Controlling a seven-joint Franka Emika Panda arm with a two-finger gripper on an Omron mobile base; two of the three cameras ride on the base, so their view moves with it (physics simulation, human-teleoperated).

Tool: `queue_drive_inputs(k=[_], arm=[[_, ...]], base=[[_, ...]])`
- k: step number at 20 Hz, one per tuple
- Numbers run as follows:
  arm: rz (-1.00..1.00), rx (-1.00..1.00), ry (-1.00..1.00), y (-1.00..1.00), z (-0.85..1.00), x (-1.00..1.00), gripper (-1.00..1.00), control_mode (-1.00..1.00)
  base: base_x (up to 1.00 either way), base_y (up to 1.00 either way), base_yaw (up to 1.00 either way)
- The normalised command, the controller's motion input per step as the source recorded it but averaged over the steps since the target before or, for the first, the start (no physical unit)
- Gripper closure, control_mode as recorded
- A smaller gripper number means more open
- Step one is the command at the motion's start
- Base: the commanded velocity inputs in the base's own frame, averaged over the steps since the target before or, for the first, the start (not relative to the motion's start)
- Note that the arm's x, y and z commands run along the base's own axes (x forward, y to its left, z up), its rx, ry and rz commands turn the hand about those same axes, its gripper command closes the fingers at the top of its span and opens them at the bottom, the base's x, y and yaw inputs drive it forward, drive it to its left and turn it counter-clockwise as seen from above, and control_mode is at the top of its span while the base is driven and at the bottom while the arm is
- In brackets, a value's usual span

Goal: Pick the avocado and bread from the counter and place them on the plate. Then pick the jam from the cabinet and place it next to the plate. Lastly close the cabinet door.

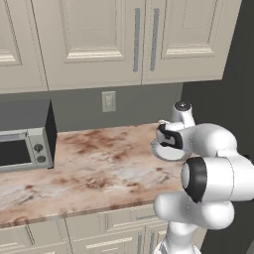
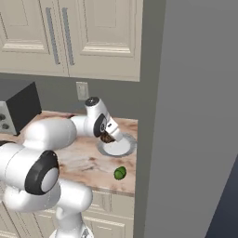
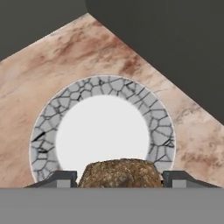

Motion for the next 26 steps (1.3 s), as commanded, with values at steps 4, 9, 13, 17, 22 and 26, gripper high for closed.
queue_drive_inputs(k=[4,9,13,17,22,26], arm=[[0.00,0.00,0.00,-0.07,-0.16,0.20,1.00,-1.00],[0.00,0.00,0.00,0.00,-0.21,0.15,1.00,-1.00],[0.00,0.00,0.00,0.00,-0.23,0.09,1.00,-1.00],[0.00,0.00,0.00,0.00,-0.21,0.07,1.00,-1.00],[0.00,0.00,0.00,0.00,-0.18,0.04,1.00,-1.00],[0.00,0.00,0.00,0.00,-0.21,0.02,1.00,-1.00]], base=[[0.00,0.00,0.00],[0.00,0.00,0.00],[0.00,0.00,0.00],[0.00,0.00,0.00],[0.00,0.00,0.00],[0.00,0.00,0.00]])
